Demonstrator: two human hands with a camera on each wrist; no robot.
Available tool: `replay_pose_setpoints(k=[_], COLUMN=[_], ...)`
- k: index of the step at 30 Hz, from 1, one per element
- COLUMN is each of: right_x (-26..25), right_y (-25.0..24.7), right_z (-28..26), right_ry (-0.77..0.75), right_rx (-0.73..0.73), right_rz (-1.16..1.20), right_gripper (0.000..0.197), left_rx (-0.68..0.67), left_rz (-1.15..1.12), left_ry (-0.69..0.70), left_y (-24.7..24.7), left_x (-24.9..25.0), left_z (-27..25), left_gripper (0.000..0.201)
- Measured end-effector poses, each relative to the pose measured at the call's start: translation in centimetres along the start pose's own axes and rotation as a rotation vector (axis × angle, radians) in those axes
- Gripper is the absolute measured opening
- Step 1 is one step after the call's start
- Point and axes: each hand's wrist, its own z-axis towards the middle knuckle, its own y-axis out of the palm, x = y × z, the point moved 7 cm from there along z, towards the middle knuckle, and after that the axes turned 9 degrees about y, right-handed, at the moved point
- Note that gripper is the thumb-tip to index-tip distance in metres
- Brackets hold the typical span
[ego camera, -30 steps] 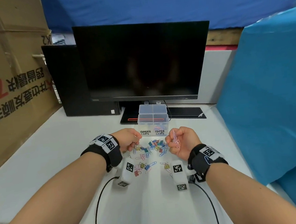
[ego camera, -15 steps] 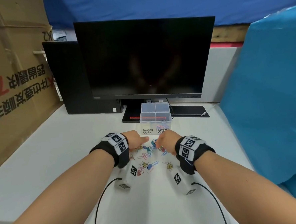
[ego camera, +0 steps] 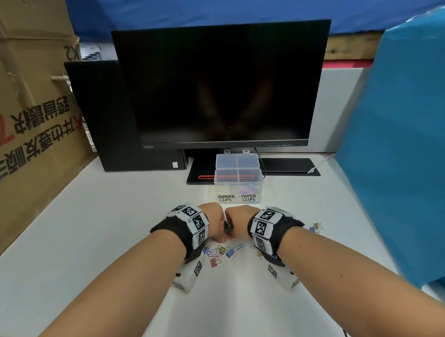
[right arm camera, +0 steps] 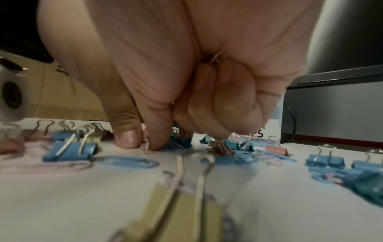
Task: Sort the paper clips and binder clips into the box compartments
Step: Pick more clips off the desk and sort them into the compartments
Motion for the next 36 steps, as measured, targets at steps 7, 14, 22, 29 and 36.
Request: replay_pose_setpoints(k=[7, 14, 22, 29, 36], right_x=[0.2, 2.7, 3.6, 5.5, 7.8], right_y=[0.0, -1.6, -2.7, -3.2, -2.6], right_z=[-0.3, -0.9, -1.4, -1.2, -1.0], right_ry=[0.006, 0.041, 0.062, 0.141, 0.23], right_rx=[-0.07, -0.032, -0.014, -0.082, -0.128], right_rz=[-0.078, -0.044, 0.179, 0.274, 0.013], right_gripper=[0.027, 0.037, 0.013, 0.013, 0.046], left_rx=[-0.057, -0.04, 0.04, 0.052, -0.018], left_rz=[0.084, 0.071, -0.034, 0.067, 0.129], left_ry=[-0.025, -0.044, 0.01, 0.072, 0.072], left_y=[0.8, 0.6, -0.5, -0.3, 0.4], left_x=[0.0, -0.1, -0.1, 1.0, 1.7], left_z=[-0.2, -0.2, -0.3, -0.2, 0.3], left_gripper=[0.026, 0.03, 0.034, 0.036, 0.022])
